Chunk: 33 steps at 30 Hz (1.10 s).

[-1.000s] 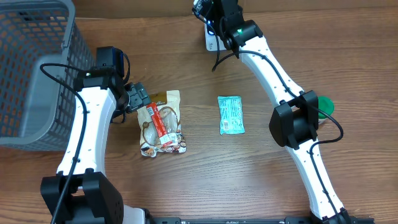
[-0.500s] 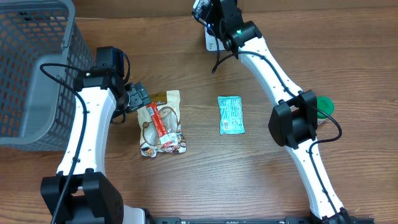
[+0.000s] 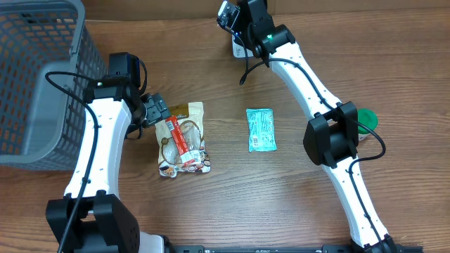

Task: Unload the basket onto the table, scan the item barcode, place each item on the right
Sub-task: 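Hold the orange packet in front of the white scanner with the right gripper, then carry the orange packet right and set it down beside the jar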

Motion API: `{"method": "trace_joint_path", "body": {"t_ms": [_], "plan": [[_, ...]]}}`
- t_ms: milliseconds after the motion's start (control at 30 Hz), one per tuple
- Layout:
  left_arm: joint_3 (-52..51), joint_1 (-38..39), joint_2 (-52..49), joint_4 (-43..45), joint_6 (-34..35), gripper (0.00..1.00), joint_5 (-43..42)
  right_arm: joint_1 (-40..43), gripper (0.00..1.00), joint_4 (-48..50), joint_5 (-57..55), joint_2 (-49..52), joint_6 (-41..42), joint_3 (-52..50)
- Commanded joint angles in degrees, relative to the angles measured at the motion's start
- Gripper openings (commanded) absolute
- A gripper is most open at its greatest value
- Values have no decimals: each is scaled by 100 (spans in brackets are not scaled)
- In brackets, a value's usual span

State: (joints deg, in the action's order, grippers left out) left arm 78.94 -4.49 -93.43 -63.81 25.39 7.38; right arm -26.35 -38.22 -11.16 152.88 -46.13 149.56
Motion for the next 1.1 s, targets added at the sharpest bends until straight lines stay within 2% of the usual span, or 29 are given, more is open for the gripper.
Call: {"method": "trace_joint_path", "body": {"t_ms": [0, 333, 467, 567, 800, 1067], "plan": [[90, 0, 4, 2, 57, 100, 52, -37, 4, 31, -149, -55, 706, 68], [90, 0, 4, 2, 57, 100, 52, -15, 4, -1248, -122, -1416, 2365, 195], [90, 0, 4, 2, 57, 100, 52, 114, 4, -2326, -107, -2124, 3235, 195], [90, 0, 4, 0, 57, 100, 52, 339, 4, -3198, 417, -2479, 3707, 195], [90, 0, 4, 2, 57, 100, 52, 1239, 4, -4988, 2817, -2664, 3873, 129], [90, 0, 4, 2, 57, 100, 52, 2188, 4, -5855, 3276, -2664, 3884, -369]]}}
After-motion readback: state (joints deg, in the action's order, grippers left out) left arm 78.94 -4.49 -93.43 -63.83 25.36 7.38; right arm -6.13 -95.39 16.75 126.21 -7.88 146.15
